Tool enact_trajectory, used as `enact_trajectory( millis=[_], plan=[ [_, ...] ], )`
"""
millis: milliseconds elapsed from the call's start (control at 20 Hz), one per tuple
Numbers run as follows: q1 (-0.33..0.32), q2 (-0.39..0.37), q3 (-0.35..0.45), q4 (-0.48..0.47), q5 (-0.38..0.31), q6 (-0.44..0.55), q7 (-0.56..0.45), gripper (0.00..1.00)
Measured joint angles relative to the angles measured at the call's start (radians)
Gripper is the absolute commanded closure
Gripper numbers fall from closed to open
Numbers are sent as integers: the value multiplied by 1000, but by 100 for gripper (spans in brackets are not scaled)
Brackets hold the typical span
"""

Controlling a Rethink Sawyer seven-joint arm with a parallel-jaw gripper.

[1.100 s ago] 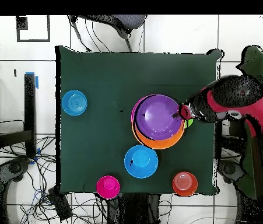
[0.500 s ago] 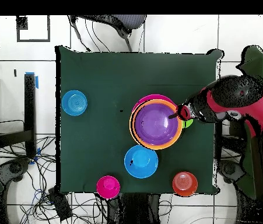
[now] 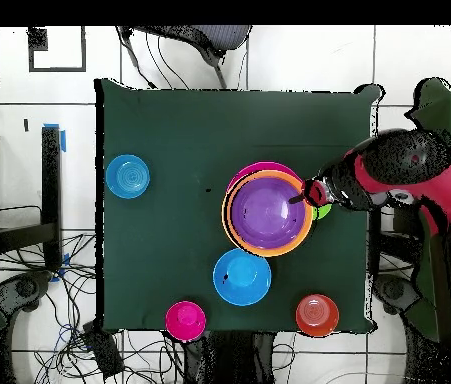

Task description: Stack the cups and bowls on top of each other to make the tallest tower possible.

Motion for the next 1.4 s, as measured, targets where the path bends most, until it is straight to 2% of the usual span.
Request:
enact_trajectory(
  millis=[700, 1400],
  plan=[
    [1, -10, 0, 0, 0, 0, 0, 0],
    [5, -67, 0, 0, -3, 0, 0, 0]
  ],
)
